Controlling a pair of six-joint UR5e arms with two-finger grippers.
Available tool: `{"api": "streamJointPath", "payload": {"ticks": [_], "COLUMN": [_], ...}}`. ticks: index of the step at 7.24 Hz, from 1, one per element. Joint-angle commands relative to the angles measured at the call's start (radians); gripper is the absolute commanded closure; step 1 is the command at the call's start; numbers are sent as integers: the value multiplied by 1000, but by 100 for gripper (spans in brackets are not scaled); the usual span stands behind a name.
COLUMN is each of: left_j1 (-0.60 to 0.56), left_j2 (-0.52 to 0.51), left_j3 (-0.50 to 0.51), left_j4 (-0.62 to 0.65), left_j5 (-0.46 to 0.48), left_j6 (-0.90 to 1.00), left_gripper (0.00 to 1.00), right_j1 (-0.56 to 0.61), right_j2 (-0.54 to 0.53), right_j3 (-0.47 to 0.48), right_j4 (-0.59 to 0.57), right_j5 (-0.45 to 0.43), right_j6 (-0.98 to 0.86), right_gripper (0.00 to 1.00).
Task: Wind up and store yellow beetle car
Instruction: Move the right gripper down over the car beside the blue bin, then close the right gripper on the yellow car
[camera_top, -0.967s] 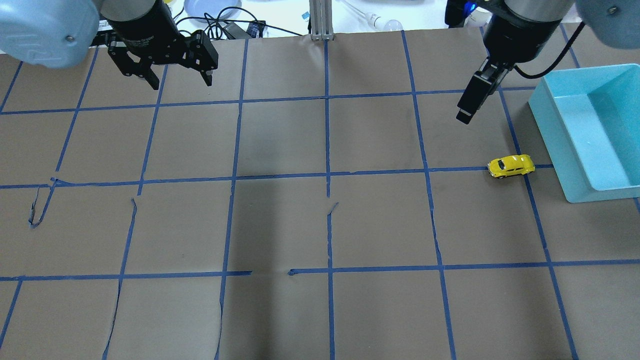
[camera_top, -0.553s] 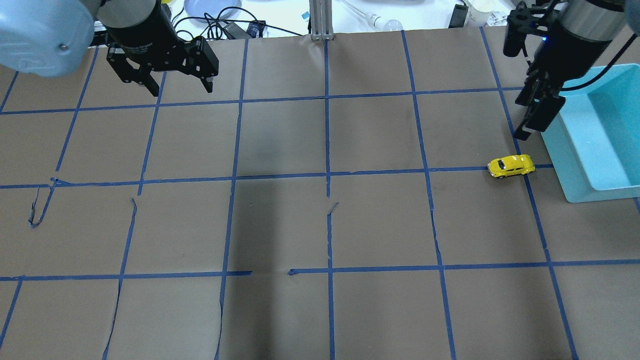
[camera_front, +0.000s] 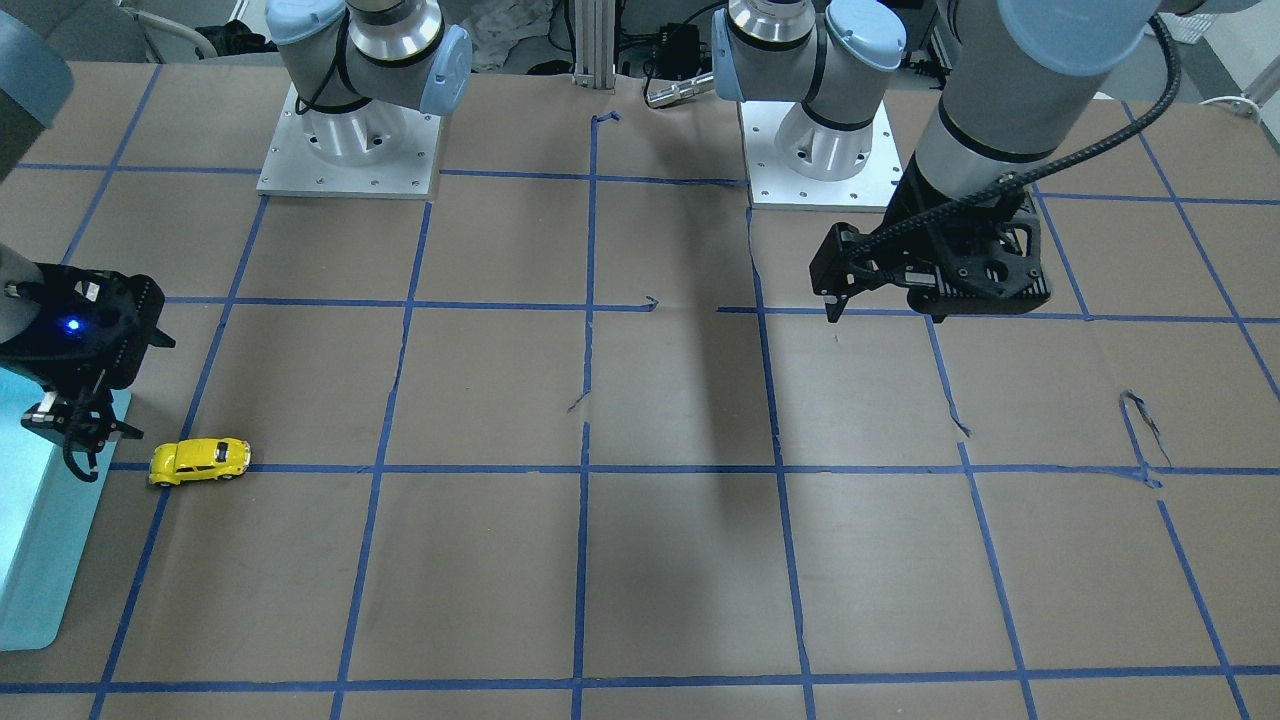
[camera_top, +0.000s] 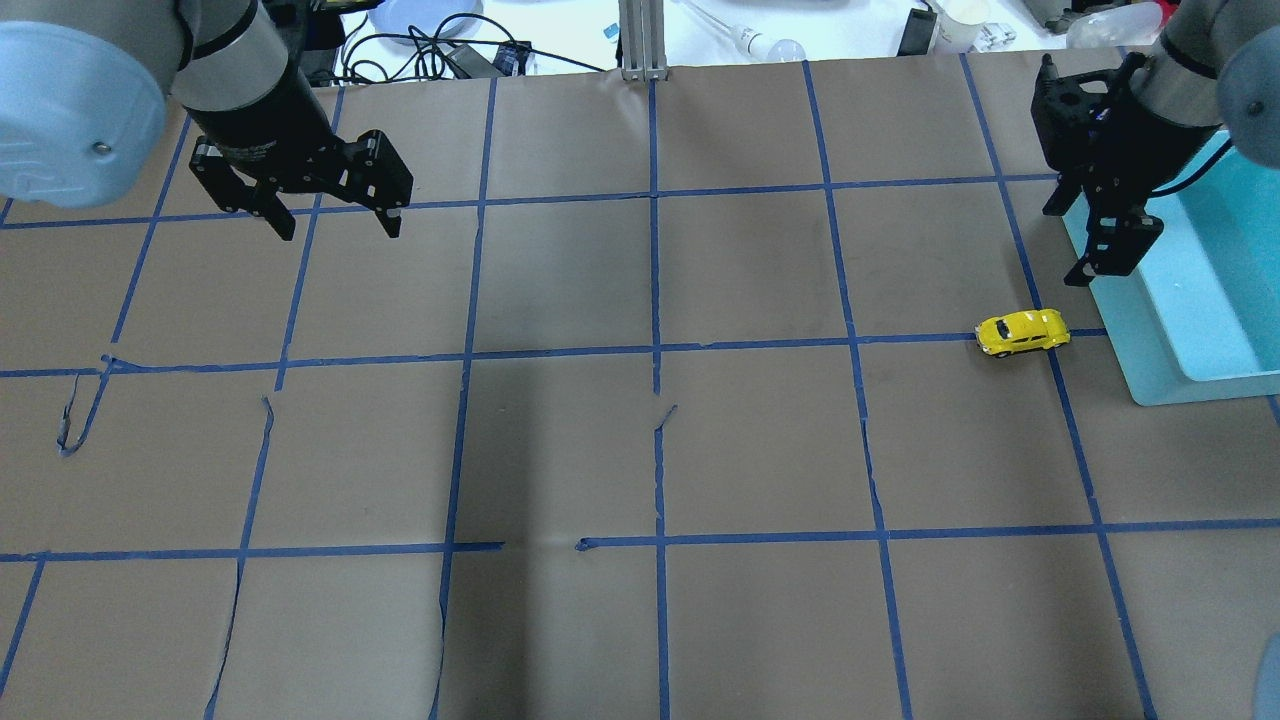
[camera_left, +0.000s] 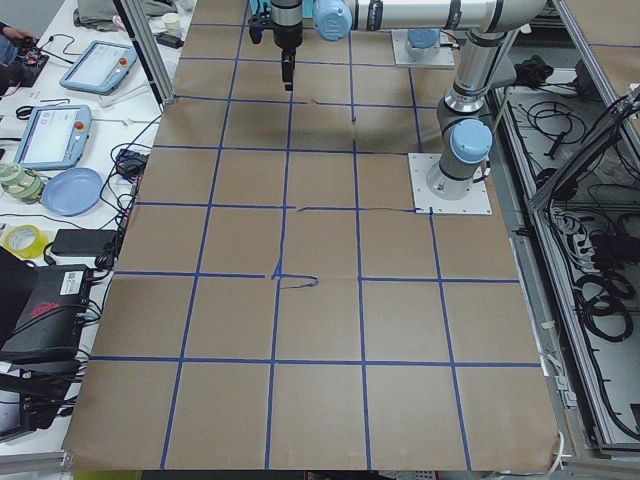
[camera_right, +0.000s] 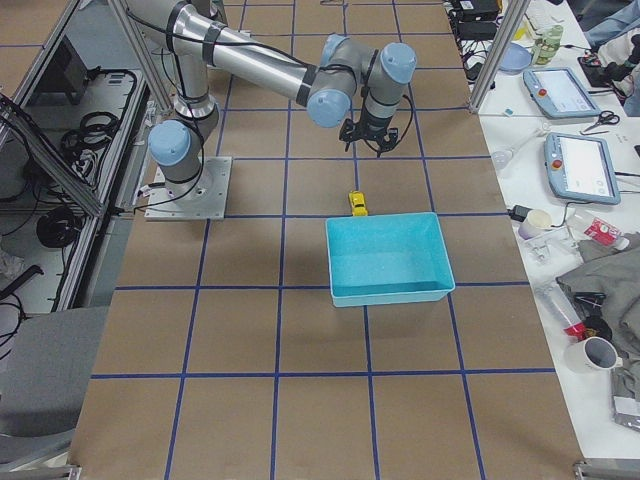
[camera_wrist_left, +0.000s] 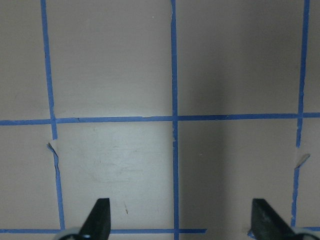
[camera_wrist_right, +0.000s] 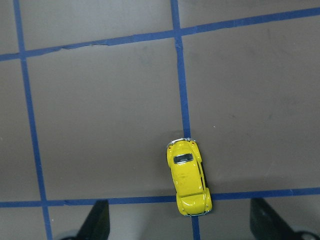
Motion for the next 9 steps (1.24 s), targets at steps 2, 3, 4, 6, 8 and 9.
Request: {"api": "streamJointPath", "payload": {"ticks": [2,3,4,6,8,9], "left_j1": [16,16,16,16,18,21], "left_j2": [51,59,61,59,59,59], "left_j3": [-42,-42,-44,-45,-45,-45], "left_j4": [-4,-6,-12,-14,-14,-15], "left_j5": [-42,-48,-44,-42,-41,-39], "left_j6": [-12,-8,-6,-3,-2,0], "left_gripper": [0,0,0,0,0,0], "right_j1": [-1,-1,-1,-1,-23,-42], "right_j2": [9,28,67,98,120,128], "right_j3": [255,277,301,297,276,283], "right_j4": [-361,-425,-515,-535,-541,-533], "right_j5": [-43,-57,-63,-59,-54,-51], "right_j6": [-78,-166,-211,-216,-211,-211], "right_gripper": [0,0,0,0,0,0]}}
